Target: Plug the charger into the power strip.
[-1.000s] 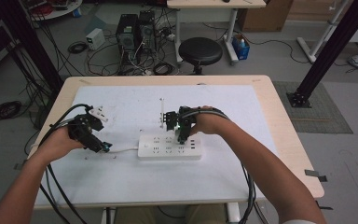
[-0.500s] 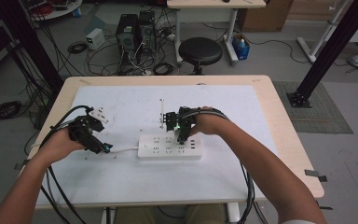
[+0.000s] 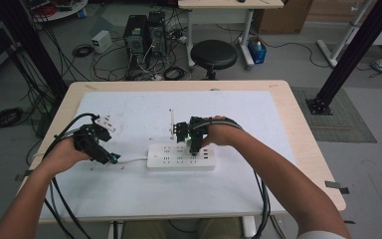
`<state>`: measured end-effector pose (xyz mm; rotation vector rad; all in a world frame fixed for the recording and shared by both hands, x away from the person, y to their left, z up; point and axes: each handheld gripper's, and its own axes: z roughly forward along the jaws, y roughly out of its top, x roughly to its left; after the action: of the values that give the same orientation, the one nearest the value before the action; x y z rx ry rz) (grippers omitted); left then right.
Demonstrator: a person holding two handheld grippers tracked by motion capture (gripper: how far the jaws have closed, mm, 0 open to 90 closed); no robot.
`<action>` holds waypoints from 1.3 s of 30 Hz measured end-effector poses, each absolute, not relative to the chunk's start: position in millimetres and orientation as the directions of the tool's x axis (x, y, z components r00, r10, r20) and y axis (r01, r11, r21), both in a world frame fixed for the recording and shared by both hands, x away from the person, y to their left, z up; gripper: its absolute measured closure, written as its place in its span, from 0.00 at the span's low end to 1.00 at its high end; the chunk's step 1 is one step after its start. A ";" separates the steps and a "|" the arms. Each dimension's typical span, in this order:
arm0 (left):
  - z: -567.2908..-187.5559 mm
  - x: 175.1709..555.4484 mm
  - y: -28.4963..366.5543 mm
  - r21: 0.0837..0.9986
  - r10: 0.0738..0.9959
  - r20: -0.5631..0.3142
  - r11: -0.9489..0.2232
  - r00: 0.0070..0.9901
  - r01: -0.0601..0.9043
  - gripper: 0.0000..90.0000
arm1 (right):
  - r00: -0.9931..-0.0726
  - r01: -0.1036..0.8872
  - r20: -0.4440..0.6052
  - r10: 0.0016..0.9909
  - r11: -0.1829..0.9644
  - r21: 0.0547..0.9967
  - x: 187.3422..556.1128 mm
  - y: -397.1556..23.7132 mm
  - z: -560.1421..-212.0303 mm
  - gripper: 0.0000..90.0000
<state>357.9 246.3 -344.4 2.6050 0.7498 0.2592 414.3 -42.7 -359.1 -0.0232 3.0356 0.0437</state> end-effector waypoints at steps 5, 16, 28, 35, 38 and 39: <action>-346.4 357.5 247.7 0.431 0.546 0.065 -0.771 0.836 0.470 0.23 | -0.997 -0.016 -0.075 -0.016 1.000 -0.009 419.4 -38.6 -358.5 0.69; -349.0 356.6 249.1 0.445 0.544 0.062 -0.766 0.837 0.465 0.23 | -0.996 0.020 -0.087 0.021 1.000 0.003 417.6 -38.9 -359.9 0.69; -352.9 356.9 253.0 0.466 0.555 0.053 -0.749 0.830 0.471 0.23 | -0.999 -0.023 -0.039 -0.025 0.998 -0.060 426.0 -27.2 -365.6 0.70; -356.7 358.2 249.5 0.472 0.548 0.047 -0.749 0.835 0.465 0.23 | -0.998 0.043 -0.051 0.044 0.998 0.037 422.6 -40.9 -368.6 0.69; -358.2 359.4 248.5 0.464 0.545 0.046 -0.754 0.837 0.465 0.23 | -0.998 0.037 -0.045 0.040 0.997 0.062 424.0 -43.6 -370.0 0.69; -357.3 359.3 249.2 0.471 0.547 0.045 -0.750 0.836 0.465 0.23 | -0.998 0.032 -0.042 0.035 0.998 0.063 424.5 -43.3 -370.3 0.69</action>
<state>359.3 249.2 -357.3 2.5662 0.7494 0.2484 424.5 -43.3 -370.3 0.0521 3.0963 0.0961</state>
